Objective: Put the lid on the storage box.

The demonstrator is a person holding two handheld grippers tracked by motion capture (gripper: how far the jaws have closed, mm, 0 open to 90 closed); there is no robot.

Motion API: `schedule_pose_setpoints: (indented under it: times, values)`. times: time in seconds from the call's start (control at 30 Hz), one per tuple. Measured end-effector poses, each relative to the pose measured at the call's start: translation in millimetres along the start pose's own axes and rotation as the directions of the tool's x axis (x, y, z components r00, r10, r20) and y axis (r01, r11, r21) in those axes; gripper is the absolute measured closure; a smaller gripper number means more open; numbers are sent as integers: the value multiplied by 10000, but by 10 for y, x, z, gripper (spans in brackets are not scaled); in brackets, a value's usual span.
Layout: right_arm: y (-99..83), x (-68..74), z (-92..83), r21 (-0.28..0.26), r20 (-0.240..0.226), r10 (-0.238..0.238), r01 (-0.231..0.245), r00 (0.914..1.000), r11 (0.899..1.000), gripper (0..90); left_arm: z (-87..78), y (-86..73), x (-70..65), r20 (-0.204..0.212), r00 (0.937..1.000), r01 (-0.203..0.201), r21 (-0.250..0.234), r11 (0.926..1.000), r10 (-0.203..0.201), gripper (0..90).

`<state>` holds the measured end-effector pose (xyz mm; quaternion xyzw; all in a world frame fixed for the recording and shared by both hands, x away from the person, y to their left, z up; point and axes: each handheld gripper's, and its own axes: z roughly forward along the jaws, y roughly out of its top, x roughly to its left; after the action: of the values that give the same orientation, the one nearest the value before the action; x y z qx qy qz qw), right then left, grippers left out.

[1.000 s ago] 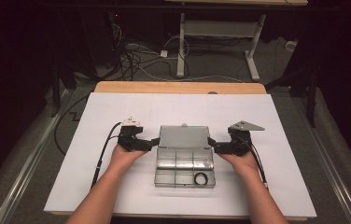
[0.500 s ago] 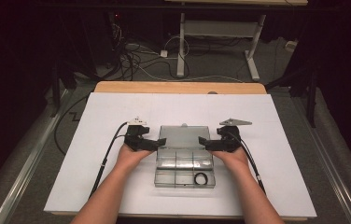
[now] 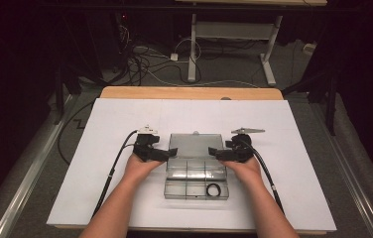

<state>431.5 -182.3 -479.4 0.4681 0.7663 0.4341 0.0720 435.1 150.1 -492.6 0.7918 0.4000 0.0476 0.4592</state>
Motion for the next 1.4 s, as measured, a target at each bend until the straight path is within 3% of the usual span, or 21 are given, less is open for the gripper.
schedule_pose_setpoints:
  times: [0.5, 0.97, 1.4]
  values:
    - [-23, -6, 20, 292, -733, 628, -608, 9953, 9977, 143, -2, -3, 0, 85, 10000, -5, 6, 10000, 5, 0]
    - [-38, -3, 14, 246, -961, 824, -804, 9920, 9965, 196, -4, -4, -2, 80, 10000, -3, -4, 10000, 3, 0]
    - [-55, 46, -52, -134, -784, 392, -404, 9961, 9991, 278, -17, -7, 2, 156, 9999, 55, -38, 10000, -54, 0]
